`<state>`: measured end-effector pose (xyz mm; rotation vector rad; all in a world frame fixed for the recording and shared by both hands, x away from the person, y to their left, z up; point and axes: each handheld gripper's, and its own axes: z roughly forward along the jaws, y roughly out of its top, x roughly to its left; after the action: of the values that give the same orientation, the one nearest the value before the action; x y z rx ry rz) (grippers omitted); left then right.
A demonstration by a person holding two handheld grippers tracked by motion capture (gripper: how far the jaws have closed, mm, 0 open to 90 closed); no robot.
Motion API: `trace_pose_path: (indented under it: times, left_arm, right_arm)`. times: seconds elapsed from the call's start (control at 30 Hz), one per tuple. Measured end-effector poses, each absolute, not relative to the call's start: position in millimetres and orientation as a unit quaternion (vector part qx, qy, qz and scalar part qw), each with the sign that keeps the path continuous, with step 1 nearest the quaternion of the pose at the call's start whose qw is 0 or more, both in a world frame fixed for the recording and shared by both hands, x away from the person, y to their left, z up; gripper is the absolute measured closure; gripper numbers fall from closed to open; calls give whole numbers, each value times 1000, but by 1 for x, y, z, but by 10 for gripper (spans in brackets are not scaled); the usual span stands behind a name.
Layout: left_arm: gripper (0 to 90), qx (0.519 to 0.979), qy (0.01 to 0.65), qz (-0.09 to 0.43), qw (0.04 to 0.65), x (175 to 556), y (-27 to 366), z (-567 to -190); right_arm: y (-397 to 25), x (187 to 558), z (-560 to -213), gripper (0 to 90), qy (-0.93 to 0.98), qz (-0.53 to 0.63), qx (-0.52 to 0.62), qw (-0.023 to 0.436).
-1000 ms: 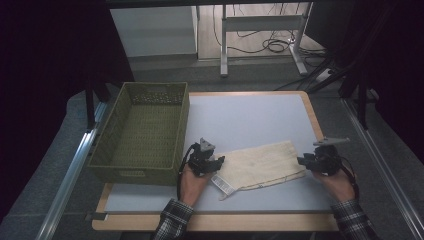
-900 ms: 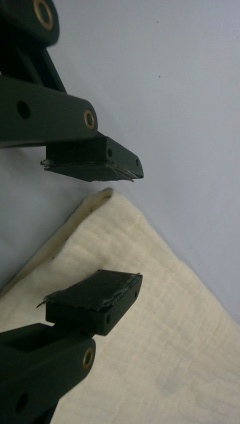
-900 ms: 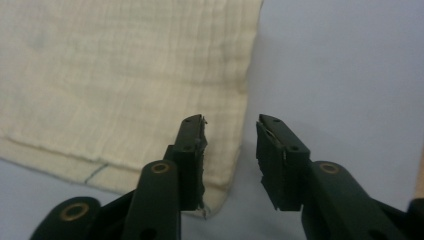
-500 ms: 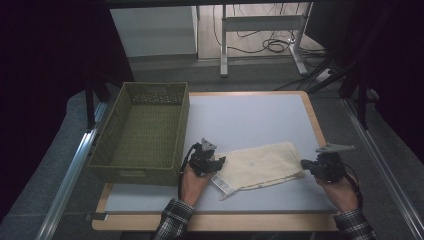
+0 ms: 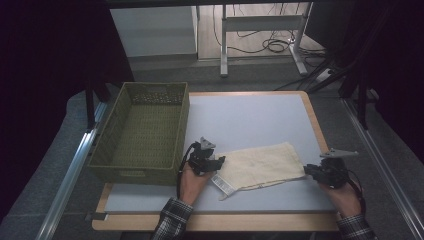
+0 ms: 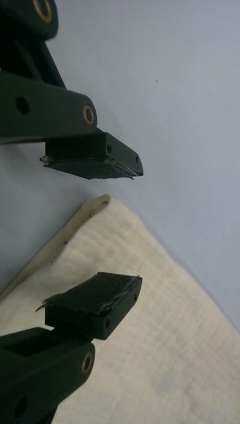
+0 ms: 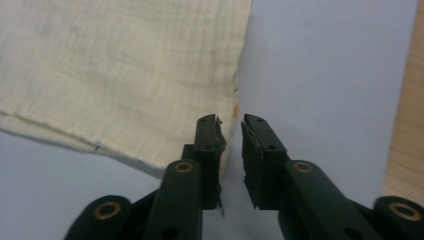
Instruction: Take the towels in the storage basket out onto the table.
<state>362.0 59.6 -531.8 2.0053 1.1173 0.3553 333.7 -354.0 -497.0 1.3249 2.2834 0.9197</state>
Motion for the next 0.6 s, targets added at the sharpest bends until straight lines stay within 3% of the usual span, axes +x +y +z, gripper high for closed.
trace_pose_path:
  times: [0.23, 0.6]
  left_arm:
    - [548, 789, 452, 129, 395, 366, 63, -535]
    - [610, 794, 456, 131, 381, 373, 61, -537]
  right_arm:
    - [-338, 330, -486, 666, 811, 343, 442, 170]
    - [-250, 322, -500, 648, 854, 369, 353, 97]
